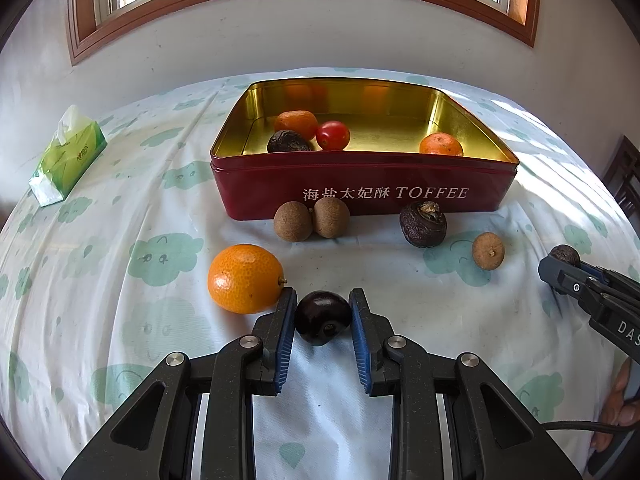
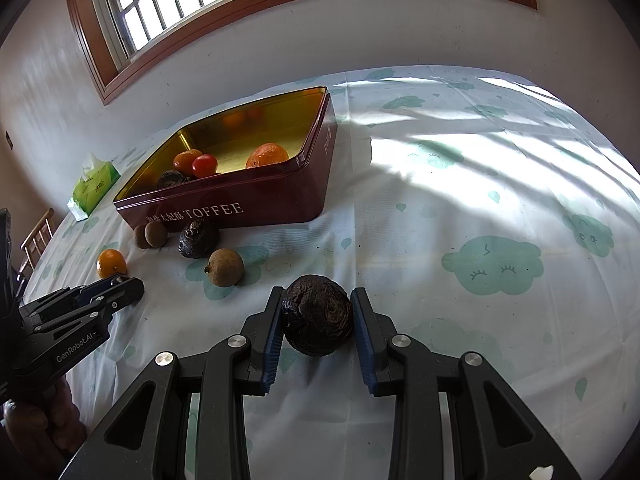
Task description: Organize fruits
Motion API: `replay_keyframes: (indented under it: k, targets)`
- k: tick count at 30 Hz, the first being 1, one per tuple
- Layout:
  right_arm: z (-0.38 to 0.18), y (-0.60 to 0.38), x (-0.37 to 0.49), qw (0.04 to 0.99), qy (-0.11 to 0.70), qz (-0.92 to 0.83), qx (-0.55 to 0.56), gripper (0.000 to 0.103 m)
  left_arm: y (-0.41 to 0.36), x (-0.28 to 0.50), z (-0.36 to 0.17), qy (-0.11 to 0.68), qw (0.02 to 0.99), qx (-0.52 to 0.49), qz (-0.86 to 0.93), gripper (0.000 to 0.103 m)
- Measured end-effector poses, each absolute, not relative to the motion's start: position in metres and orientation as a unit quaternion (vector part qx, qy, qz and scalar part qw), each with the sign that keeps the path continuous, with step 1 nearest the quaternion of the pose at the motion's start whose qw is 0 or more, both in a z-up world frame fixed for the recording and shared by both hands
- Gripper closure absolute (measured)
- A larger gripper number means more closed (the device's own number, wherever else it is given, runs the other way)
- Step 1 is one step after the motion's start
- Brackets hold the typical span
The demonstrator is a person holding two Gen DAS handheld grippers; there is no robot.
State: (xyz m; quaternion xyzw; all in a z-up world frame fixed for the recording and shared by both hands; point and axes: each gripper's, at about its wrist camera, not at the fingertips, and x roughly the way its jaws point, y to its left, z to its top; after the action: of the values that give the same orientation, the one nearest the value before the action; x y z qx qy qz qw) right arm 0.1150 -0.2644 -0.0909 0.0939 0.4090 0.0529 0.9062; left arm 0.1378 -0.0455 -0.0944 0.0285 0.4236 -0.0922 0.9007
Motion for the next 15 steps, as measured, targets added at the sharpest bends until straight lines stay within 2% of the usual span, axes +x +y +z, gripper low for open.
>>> replay_keyframes:
  k: [15]
  targets:
    - [-0.0907,-0.2643,0.1148,0.906,0.409,0.053,0.094,0.073,-0.0438,0.1381,-0.0949,0.424,0.901,0.027,-0.091,0.075]
